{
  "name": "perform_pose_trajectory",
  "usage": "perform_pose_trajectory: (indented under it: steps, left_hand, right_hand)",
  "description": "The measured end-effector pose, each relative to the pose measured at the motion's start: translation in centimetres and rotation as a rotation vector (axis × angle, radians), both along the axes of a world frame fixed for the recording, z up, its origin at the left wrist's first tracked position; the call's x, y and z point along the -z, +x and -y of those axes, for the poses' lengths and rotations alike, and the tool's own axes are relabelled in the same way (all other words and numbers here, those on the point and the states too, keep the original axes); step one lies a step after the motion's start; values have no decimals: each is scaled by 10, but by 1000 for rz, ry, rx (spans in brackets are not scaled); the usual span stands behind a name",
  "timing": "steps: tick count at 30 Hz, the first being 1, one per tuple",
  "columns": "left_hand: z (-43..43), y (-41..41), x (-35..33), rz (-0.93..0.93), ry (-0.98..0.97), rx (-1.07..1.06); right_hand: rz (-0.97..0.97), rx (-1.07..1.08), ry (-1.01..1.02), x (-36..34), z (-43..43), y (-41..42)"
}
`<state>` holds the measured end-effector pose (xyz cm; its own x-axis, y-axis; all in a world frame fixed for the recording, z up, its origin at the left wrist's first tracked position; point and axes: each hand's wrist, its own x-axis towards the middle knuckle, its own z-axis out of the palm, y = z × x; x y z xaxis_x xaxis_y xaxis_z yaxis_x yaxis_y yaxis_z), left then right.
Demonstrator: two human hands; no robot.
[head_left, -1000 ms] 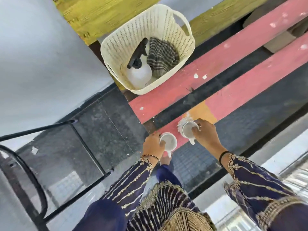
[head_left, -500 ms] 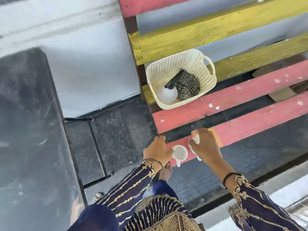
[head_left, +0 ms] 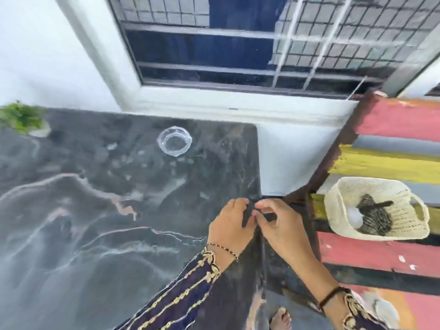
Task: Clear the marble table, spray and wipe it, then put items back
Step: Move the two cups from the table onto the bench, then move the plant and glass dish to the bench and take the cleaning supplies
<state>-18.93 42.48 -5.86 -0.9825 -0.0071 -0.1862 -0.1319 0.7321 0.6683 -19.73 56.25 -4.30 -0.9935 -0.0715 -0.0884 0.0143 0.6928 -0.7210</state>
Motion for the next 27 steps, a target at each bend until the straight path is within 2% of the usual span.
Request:
perform_pose_trajectory:
  steps: [5,15,20,27]
  left_hand:
    - [148,-5,-21,-154,-102,-132]
    - [391,-45,-32,-243,-393,-505]
    - [467,-83,-34,-156,-518,-658]
    - [525,-143,-28,-60,-472,-611]
  right_hand:
    - [-21,-152,-52,-19,139,-29]
    - [-47,-358,-81,-24,337,-79]
    - [-66,-382,-85,-18,379,-94]
    - [-42,-334,-23,-1,371,-114]
